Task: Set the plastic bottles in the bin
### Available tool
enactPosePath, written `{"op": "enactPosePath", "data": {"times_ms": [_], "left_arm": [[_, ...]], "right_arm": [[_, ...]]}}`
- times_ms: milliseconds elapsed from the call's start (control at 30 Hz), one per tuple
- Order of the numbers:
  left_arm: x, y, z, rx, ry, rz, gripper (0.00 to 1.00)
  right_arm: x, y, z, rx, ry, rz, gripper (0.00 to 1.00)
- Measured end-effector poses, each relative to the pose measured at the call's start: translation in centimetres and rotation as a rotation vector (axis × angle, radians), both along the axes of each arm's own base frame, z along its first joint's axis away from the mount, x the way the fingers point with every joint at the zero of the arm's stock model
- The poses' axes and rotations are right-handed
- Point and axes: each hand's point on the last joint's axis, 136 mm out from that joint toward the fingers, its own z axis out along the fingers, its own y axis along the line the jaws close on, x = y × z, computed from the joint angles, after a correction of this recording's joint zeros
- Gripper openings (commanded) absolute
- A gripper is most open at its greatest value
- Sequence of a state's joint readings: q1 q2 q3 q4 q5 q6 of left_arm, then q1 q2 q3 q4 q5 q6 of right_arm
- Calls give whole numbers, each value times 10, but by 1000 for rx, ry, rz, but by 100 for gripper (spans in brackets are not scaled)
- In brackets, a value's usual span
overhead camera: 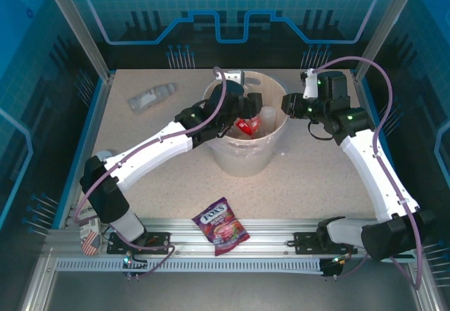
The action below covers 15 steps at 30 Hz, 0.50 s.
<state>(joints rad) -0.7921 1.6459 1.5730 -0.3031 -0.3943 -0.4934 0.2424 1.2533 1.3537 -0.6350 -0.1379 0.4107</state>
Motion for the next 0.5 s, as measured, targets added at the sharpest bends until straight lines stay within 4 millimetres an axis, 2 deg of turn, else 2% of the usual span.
{"op": "enactPosePath", "data": {"times_ms": [100,200,300,400,500], "left_arm": [[4,-7,-2,1,7,-8,68],[12,-15,-12,15,22,-10,70],[18,-23,-16,22,27,-18,80],[15,-25,-20,51,38,-44,89],[14,-25,-12,74,27,-63,96]], "right_arm": [[0,0,0,0,0,0,28],[0,0,0,0,1,0,28],[0,0,0,0,1,0,28],[0,0,0,0,1,0,28],[0,0,0,-3,0,3,28]]}}
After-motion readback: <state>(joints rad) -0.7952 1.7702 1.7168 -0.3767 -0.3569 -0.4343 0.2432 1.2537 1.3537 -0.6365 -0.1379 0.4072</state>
